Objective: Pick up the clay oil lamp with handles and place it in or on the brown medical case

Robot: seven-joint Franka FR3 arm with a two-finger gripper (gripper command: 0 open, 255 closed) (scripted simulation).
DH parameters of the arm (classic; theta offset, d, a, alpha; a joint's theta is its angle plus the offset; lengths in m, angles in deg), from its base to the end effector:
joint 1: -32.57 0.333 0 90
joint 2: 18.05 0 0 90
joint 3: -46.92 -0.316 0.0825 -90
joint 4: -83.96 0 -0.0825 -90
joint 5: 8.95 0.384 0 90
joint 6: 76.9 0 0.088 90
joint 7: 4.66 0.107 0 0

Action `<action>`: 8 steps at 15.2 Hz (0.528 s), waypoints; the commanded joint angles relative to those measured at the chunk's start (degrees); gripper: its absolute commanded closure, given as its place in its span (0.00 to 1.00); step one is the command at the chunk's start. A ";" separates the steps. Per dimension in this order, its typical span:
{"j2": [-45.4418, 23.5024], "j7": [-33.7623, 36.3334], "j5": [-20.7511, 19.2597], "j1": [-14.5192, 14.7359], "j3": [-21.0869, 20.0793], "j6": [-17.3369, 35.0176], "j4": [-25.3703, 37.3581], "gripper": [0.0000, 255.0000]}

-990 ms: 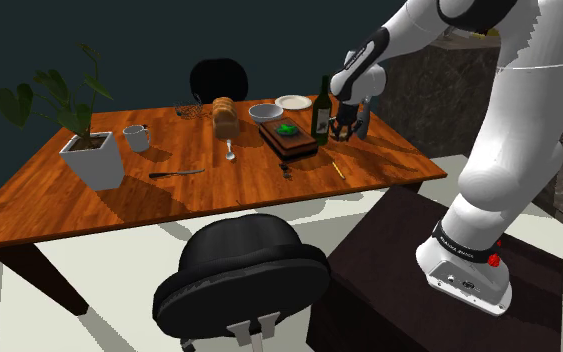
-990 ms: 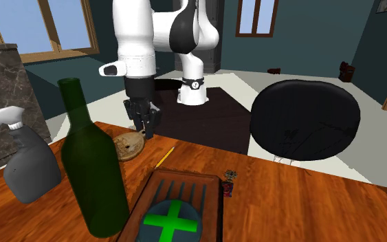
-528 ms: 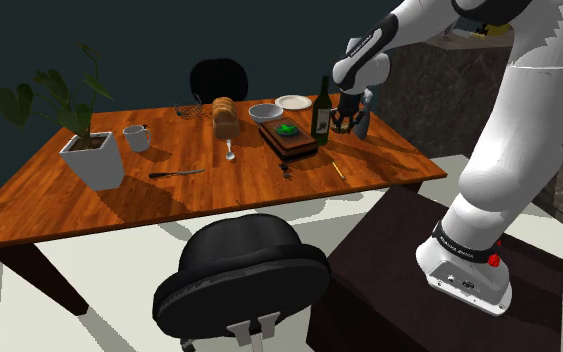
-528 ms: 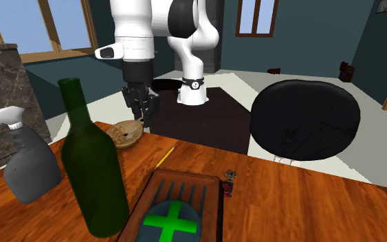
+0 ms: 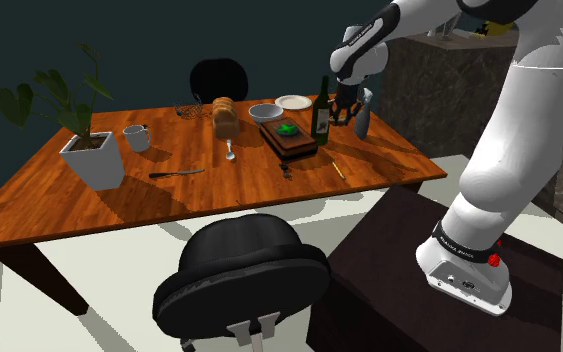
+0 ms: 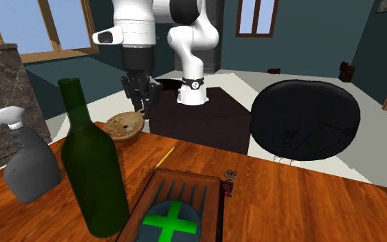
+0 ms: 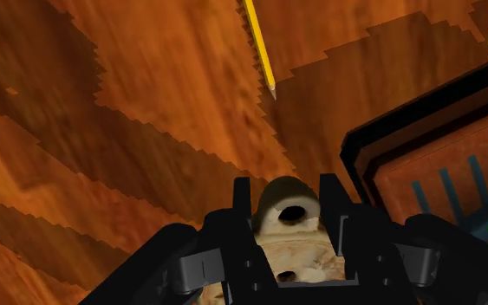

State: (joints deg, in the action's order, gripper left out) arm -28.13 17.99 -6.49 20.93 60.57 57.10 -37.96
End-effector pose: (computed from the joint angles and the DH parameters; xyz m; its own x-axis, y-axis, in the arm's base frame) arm 0.5154 -0.2406 0.3329 0.6506 -0.7583 0.0409 -0.7587 -0.6514 -0.0070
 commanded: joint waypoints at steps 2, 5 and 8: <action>-3.77 2.37 0.59 1.34 -1.21 -1.73 5.43 1.00; -8.14 4.74 1.09 2.61 -2.32 -3.96 11.96 1.00; -12.85 7.01 1.47 3.75 -3.29 -6.59 19.25 1.00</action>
State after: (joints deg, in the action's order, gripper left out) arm -39.10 24.25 -5.21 24.34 57.63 51.69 -21.75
